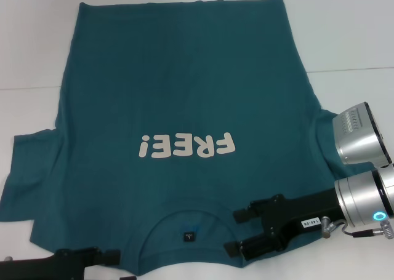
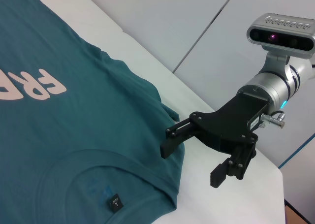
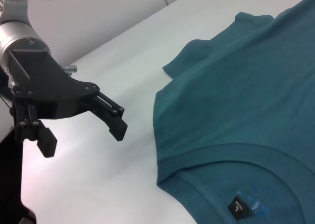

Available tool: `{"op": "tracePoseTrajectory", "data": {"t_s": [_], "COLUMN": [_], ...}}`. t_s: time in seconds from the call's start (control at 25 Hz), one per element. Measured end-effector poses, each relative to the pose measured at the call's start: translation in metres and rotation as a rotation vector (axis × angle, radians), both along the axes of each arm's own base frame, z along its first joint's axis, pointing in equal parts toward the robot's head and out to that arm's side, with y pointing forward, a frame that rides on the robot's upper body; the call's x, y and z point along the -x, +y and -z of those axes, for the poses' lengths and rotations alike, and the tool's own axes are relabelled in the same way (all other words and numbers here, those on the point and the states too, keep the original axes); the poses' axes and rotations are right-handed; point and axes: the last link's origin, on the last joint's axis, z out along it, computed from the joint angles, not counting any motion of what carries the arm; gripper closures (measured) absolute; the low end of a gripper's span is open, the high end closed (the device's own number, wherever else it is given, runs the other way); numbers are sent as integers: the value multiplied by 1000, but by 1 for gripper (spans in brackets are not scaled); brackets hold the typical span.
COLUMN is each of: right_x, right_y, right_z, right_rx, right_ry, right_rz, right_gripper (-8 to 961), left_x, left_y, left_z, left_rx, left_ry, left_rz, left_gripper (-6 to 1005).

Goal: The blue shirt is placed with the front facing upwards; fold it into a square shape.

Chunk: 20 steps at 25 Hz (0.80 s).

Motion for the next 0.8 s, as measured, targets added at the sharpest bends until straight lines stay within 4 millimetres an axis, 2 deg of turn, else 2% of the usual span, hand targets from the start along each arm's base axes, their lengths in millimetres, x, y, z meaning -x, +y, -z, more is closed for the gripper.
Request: {"op": "tracePoseTrajectory", "data": {"t_s": [0.8], "right_x": [0], "right_y": [0], "right_z": [0], "right_rx": [0], "right_ry": [1], "right_rz": [1], "right_gripper": [37], "left_x": [0], "left_y": [-2], "left_z": [0], "left_rx": [8], "left_ry": [-7], "left_rz": [-3], "left_gripper": [63]}}
